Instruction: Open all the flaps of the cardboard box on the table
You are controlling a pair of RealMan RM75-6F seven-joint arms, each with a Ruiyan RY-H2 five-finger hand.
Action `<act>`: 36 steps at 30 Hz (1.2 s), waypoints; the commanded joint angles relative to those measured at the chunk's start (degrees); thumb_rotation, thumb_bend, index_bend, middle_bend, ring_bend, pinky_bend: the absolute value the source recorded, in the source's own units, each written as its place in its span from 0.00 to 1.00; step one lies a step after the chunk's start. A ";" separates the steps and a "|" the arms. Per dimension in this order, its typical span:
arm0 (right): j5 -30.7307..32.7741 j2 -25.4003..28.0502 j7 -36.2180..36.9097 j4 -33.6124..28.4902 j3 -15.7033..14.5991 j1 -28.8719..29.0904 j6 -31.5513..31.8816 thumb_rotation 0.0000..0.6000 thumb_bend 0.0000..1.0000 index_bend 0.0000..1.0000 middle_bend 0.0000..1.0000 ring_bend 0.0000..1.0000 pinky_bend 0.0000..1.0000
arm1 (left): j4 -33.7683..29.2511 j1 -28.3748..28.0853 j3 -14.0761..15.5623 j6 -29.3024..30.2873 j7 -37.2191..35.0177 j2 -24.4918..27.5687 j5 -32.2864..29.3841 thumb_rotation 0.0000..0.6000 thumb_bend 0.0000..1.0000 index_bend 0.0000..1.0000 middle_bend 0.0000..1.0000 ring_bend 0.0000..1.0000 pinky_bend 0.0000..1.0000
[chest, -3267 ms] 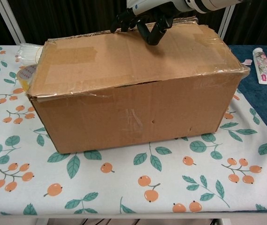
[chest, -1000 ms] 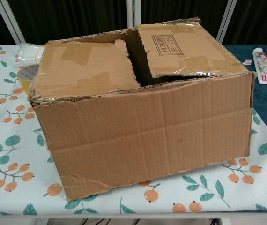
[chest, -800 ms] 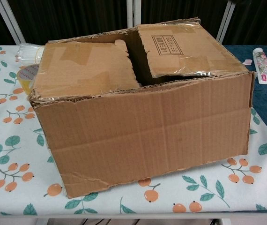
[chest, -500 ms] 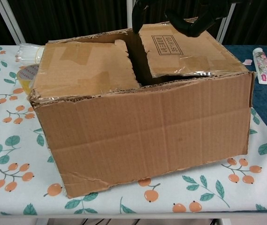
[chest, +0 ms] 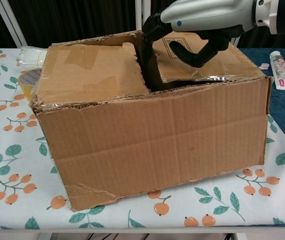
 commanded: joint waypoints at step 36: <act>-12.34 28.41 19.32 -10.39 -1.76 -16.32 22.82 1.00 0.81 0.40 0.34 0.00 0.00 | -3.05 -1.64 -0.38 -2.54 3.39 -0.28 -0.41 0.41 0.15 0.08 0.14 0.13 0.24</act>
